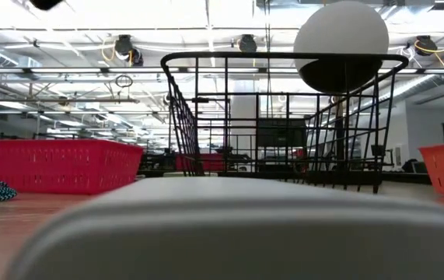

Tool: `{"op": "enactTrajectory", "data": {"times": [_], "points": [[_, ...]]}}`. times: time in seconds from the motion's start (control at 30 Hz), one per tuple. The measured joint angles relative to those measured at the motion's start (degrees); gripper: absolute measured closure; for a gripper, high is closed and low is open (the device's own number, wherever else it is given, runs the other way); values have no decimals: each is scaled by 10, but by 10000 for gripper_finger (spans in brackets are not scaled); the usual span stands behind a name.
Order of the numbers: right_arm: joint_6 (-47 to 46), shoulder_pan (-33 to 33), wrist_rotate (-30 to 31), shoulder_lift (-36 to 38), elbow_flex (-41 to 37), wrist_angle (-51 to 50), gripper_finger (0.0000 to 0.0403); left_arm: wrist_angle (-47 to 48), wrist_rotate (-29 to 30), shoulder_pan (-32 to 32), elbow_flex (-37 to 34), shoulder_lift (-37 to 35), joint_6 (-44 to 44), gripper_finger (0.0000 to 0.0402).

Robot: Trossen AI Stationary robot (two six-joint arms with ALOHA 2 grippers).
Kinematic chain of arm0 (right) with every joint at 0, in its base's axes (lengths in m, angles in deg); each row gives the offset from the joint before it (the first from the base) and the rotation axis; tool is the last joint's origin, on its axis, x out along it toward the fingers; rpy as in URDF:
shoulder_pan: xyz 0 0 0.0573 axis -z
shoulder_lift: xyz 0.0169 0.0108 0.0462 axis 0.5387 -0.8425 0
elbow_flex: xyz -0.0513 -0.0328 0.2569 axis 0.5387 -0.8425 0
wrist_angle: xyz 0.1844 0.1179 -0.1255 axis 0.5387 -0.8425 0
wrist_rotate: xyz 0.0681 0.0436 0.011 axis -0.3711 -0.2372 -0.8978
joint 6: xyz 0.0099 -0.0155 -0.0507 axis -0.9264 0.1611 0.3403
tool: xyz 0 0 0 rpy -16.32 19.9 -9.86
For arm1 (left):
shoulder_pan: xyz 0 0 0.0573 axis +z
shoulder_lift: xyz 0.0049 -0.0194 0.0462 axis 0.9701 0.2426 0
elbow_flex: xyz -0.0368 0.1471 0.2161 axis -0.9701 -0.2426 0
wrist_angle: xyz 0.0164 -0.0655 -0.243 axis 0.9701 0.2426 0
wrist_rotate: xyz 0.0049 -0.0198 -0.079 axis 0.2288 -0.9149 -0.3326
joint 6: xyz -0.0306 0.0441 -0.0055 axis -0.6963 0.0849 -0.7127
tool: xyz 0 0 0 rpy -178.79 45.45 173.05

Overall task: Pick and place items into bin
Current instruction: Put the right charger adapter into the black wire basket

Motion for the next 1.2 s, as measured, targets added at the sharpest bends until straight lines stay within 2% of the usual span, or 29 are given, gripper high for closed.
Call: {"op": "enactTrajectory", "data": {"times": [0.07, 0.2, 0.3, 0.47, 0.57, 0.77, 0.83, 0.9, 0.97, 1.03, 1.2], "points": [[39, 0, 27, -28, -26, 106, 403, -1, 30, -10, 0, 1, 10, 215], [24, -1, 48, -76, -58, 190, 403, -1, 61, -21, 0, 1, 17, 215], [-17, -5, 77, -114, -49, 193, 403, 1, 80, -33, 0, 1, 22, 215], [-69, -3, 75, -155, -8, 183, 403, -12, 85, -43, 0, 2, 2, 215], [-86, -3, 75, -149, -4, 169, 403, -79, 84, -41, 0, 17, -9, 215], [-64, -14, 73, -132, -6, 162, 403, -244, 15, -24, 0, 64, -70, 215], [-40, -23, 74, -128, -6, 160, 403, -257, 32, -24, 0, 72, -80, 215], [-32, -31, 92, -120, -6, 157, 403, -244, 80, -21, 0, 76, -86, 215], [-47, -39, 111, -101, -6, 120, 403, -214, 116, -15, 0, 77, -107, 215], [-58, -48, 136, -66, -6, 37, 403, -183, 126, -8, 0, 77, -139, 215], [-7, -81, 292, 45, -6, -159, 403, -160, 140, -2, 0, 77, -143, 215]]}}
